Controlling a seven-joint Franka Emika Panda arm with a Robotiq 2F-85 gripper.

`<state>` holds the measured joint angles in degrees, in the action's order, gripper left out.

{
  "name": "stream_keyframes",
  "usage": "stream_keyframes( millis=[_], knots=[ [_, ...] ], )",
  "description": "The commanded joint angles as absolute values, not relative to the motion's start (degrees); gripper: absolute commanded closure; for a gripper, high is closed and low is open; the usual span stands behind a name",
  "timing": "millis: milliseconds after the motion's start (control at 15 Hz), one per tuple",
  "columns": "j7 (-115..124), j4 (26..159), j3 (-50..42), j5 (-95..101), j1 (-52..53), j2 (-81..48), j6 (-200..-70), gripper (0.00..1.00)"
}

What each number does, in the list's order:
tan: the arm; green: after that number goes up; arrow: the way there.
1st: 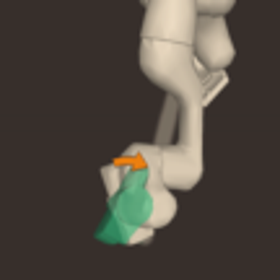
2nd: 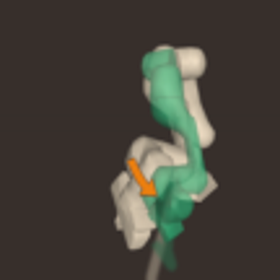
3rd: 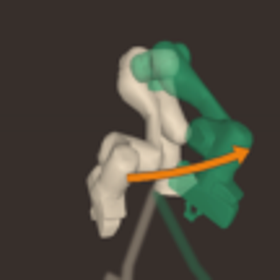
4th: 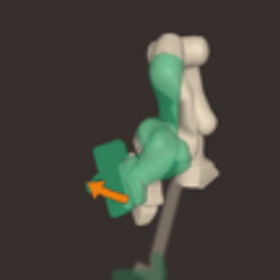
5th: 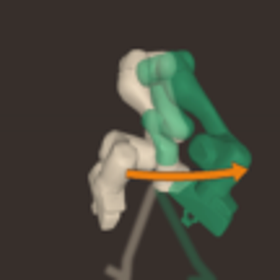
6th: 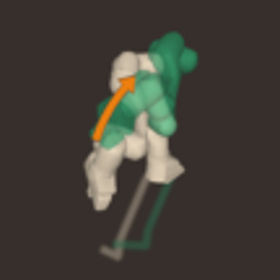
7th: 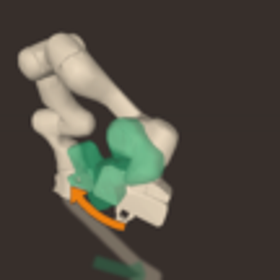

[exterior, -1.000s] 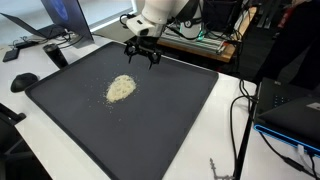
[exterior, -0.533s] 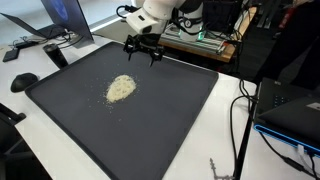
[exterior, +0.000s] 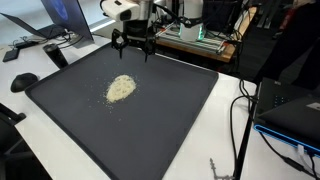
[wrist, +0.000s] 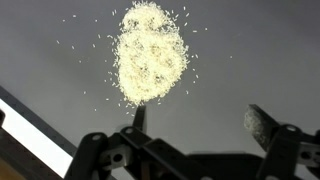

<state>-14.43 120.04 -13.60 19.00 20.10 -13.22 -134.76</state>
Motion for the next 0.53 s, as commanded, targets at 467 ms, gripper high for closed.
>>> stream_keyframes(
  millis=[467],
  knots=[
    [-32.6, 110.6, 0.5, 4.2, -2.1, -19.8, -135.6, 0.00]
  ],
)
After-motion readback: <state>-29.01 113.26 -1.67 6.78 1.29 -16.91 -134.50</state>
